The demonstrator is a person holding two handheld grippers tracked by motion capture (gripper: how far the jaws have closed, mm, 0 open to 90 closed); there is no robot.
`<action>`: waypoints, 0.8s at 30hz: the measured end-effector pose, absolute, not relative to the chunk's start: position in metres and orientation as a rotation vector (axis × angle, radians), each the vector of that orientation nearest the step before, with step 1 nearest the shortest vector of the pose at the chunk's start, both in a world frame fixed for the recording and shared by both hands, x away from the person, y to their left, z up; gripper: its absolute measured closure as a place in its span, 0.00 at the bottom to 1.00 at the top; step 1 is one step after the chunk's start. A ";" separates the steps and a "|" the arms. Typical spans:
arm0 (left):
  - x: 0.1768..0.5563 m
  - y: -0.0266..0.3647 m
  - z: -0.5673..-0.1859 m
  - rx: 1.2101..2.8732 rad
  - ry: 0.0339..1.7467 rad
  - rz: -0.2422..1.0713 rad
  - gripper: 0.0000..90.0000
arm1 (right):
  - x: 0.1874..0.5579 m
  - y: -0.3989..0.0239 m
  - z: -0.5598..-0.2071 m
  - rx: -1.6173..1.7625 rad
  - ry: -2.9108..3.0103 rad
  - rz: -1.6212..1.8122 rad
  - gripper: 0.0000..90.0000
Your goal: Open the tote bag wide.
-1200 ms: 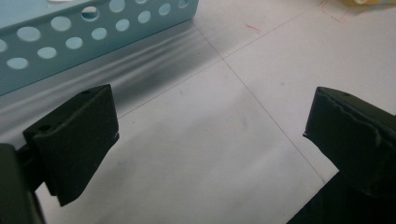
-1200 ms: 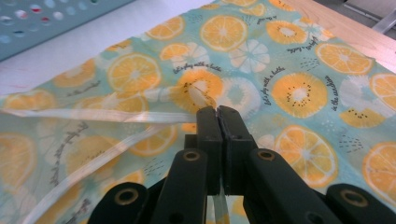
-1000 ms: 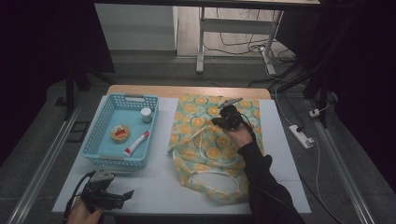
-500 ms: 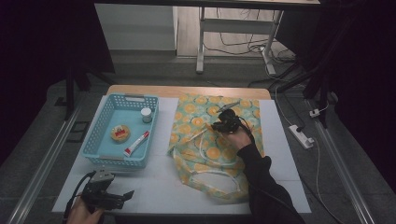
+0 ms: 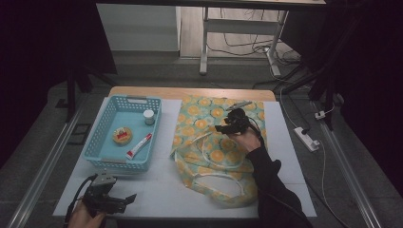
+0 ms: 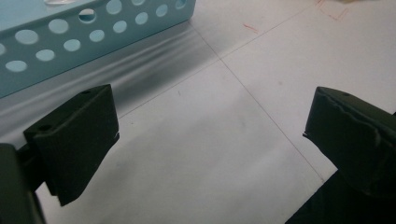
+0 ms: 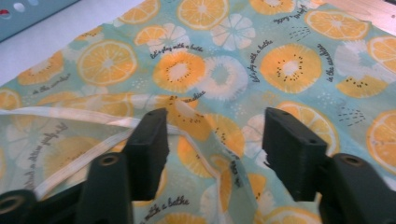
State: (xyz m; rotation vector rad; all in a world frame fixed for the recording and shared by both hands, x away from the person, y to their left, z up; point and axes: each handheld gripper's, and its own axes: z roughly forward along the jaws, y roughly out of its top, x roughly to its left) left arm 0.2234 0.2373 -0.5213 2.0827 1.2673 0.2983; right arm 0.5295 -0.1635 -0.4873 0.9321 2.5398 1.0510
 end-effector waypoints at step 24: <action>0.223 0.238 -0.521 2.078 1.262 0.297 0.04 | 0.484 -0.168 -0.475 0.869 2.634 1.072 0.06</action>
